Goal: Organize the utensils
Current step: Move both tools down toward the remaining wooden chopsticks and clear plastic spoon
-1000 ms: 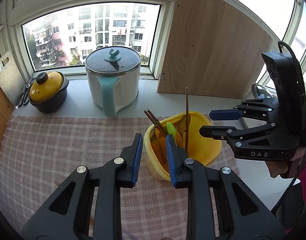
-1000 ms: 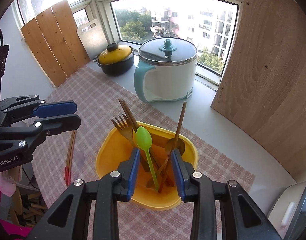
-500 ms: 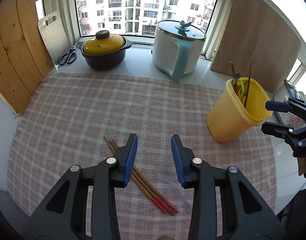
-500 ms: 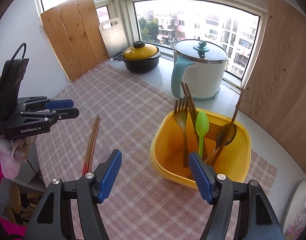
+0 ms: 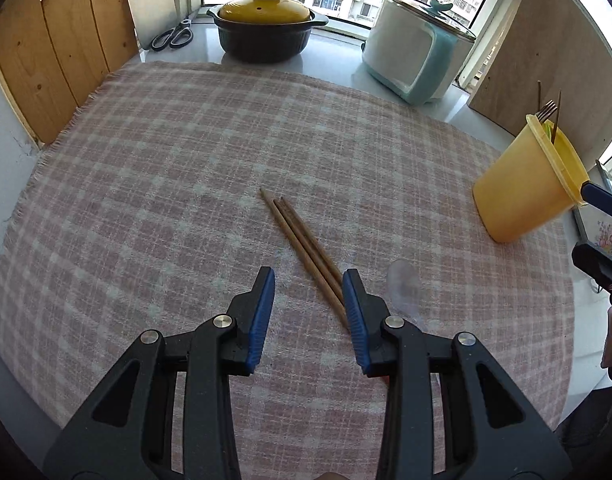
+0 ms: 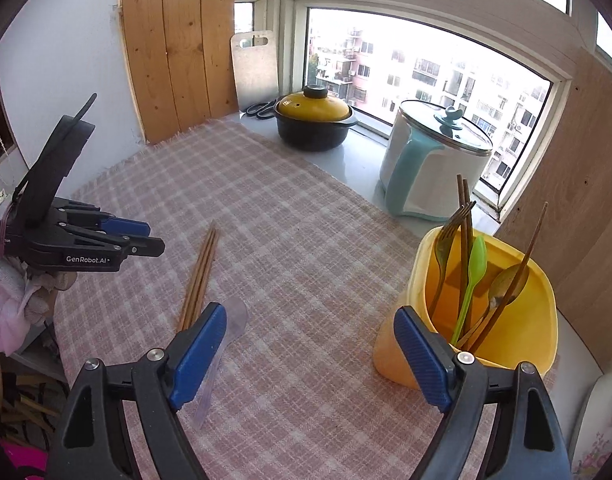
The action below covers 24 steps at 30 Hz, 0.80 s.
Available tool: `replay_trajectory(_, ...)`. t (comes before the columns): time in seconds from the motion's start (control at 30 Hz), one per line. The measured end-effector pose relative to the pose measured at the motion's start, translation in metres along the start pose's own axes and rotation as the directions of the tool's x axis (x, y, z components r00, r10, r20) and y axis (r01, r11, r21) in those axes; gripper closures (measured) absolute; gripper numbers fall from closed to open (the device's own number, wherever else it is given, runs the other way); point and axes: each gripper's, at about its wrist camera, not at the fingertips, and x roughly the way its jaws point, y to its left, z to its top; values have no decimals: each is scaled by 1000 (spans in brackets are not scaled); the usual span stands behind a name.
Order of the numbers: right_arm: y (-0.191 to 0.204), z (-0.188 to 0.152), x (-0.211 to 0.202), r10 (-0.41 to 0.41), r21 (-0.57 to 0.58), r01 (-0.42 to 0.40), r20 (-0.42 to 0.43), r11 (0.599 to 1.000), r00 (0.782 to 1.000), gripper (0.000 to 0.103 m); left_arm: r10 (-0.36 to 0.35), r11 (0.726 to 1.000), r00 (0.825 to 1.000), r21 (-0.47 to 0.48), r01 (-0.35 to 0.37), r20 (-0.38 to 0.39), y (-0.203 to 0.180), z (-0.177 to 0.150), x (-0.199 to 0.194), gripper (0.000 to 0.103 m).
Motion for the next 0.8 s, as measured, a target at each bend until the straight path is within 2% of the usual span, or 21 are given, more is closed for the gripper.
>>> replay_trajectory(0.13,-2,3,-7,30,49,-32,30,998,999,16,-1,1000,1000,-23,1,-10,4,-8,12,68)
replay_trajectory(0.33,14,5,-3,73,36,-74,30,997,997,16,-5,1000,1000,-24,4,-28,4,-16,29,68)
replay_trajectory(0.53,32,-2,16,118,40,-118,-16,992,993,20,3,999,1000,-49,-4,-31,1,-20,41,68)
replay_trajectory(0.63,37,-9,29,115,57,-112,-43,992,992,24,4,998,1000,-60,-6,-31,0,-21,45,68)
replay_trajectory(0.8,40,-20,53,137,122,-123,-115,985,984,29,35,998,999,-50,-36,-33,-2,-20,51,68)
